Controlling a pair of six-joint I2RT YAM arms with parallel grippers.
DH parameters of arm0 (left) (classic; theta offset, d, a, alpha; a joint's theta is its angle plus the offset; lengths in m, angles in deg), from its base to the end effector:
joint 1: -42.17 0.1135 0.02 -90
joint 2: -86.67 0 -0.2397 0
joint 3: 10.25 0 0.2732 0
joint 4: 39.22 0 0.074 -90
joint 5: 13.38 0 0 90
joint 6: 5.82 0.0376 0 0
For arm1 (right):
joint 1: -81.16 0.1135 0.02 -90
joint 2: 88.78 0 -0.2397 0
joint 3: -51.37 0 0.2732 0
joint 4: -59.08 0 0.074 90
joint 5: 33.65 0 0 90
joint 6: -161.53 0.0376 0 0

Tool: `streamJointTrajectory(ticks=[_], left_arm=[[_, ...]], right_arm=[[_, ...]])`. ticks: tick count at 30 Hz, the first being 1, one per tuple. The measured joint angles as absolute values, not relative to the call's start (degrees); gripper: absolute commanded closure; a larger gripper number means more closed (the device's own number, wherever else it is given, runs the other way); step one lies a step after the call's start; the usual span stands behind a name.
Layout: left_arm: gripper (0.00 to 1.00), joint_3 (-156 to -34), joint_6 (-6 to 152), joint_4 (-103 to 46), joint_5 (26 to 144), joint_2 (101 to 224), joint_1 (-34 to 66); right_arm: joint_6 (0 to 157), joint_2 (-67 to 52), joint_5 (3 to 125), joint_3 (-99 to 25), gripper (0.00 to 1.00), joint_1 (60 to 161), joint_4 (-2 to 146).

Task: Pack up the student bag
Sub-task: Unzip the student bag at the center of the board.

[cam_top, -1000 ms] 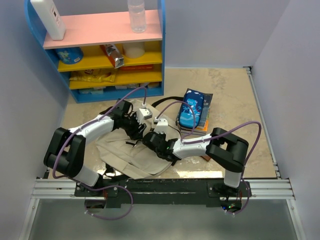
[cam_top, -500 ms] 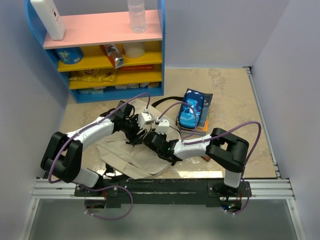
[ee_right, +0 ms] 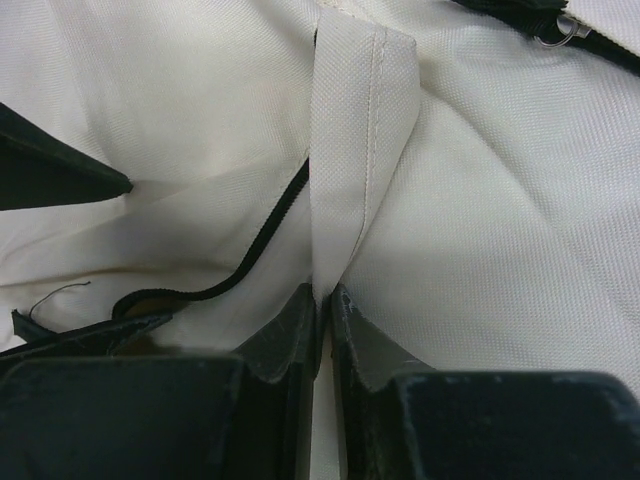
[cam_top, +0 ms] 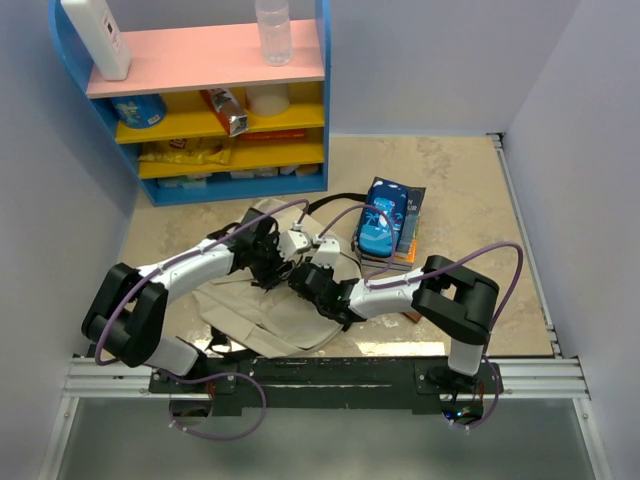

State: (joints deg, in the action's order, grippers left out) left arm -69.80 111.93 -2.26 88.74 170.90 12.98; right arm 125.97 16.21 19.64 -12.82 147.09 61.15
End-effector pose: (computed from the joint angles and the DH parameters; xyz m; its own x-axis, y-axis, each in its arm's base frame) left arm 0.2552 -0.1516 0.1404 -0.4173 0.7546 -0.5064 0.8567 0.5125 0.0577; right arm 0.1694 0.3242 0.0957 -0.6115 0.2301 -0.7571 -0.0960 0.9281 0.3597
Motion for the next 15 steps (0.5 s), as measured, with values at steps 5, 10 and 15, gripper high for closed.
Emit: streamJointTrajectory(ticks=[5,10,15], left_arm=[[0.72,-69.8,110.7,-3.4,85.7,170.9,11.4],[0.98,-69.8,109.1,-3.6,84.8,170.8,11.2],[1.0,-69.8,108.6,-3.8,83.2,169.6,11.2]], right_arm=[[126.1,16.2,19.9,-12.4,0.92,147.0,60.3],[126.4,16.1,20.1,-12.2,0.92,146.9,59.6],[126.6,16.1,20.5,-12.0,0.92,146.8,58.8]])
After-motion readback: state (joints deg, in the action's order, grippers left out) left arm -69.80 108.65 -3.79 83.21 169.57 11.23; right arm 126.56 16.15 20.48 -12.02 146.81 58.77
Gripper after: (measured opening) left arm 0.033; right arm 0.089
